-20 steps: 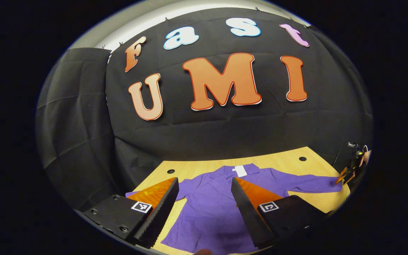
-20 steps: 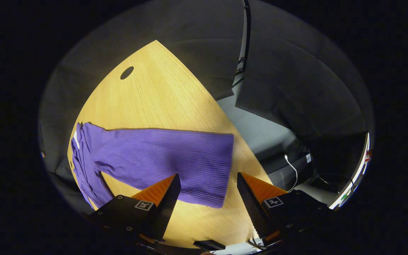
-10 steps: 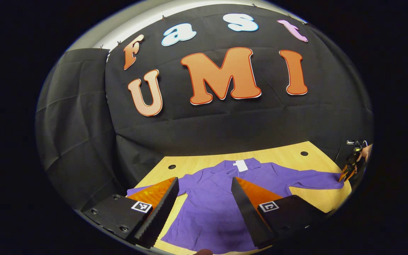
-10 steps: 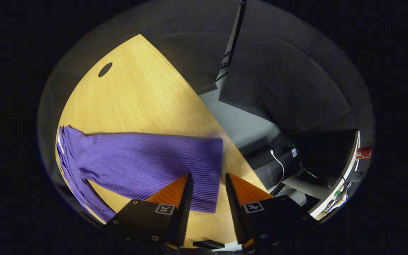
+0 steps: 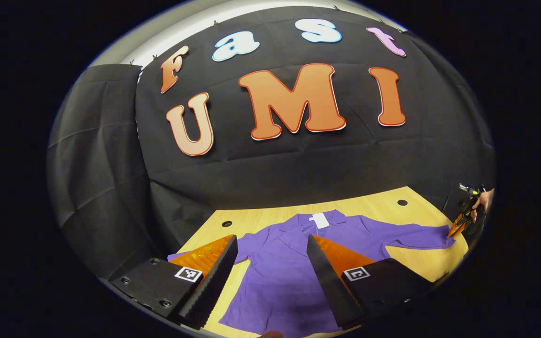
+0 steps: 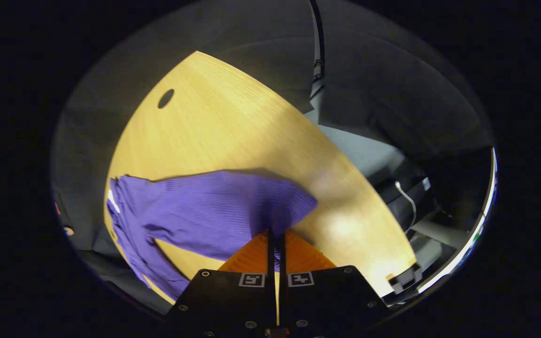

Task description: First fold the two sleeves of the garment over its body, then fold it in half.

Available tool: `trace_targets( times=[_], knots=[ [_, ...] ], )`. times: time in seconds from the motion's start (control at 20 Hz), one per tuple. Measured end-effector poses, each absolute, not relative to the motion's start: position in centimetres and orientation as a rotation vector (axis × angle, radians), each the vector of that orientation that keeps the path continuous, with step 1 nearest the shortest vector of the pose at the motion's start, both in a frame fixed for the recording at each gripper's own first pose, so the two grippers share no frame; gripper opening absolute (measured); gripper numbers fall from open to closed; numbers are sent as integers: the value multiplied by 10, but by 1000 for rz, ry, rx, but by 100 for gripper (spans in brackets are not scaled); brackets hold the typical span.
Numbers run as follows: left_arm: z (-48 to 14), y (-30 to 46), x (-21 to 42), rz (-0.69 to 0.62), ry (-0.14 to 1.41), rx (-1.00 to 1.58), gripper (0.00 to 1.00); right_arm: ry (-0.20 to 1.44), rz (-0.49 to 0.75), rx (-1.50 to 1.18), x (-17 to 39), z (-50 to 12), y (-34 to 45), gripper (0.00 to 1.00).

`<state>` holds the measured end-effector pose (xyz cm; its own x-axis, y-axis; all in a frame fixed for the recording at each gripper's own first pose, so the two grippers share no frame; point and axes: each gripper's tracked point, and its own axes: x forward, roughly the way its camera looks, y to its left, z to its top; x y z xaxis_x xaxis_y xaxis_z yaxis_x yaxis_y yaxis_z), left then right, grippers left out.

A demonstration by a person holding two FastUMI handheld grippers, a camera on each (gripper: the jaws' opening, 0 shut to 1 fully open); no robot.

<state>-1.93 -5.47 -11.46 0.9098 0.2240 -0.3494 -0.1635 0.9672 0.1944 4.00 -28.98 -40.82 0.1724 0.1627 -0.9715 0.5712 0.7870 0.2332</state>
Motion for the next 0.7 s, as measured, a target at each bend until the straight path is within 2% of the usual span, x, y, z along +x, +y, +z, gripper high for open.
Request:
trace_targets(
  times=[0.3,0.35,0.4,0.7],
  knots=[
    [-115,-14,-6,163,353,124,94,1299,-279,593,49,-351,-261,4],
    [-116,-7,-3,156,349,116,97,1282,-273,587,52,-340,-254,3],
    [-117,1,-2,148,348,110,93,1268,-264,578,52,-328,-244,3],
    [-116,55,2,137,326,79,94,1189,-191,505,58,-264,-175,3]
  ],
)
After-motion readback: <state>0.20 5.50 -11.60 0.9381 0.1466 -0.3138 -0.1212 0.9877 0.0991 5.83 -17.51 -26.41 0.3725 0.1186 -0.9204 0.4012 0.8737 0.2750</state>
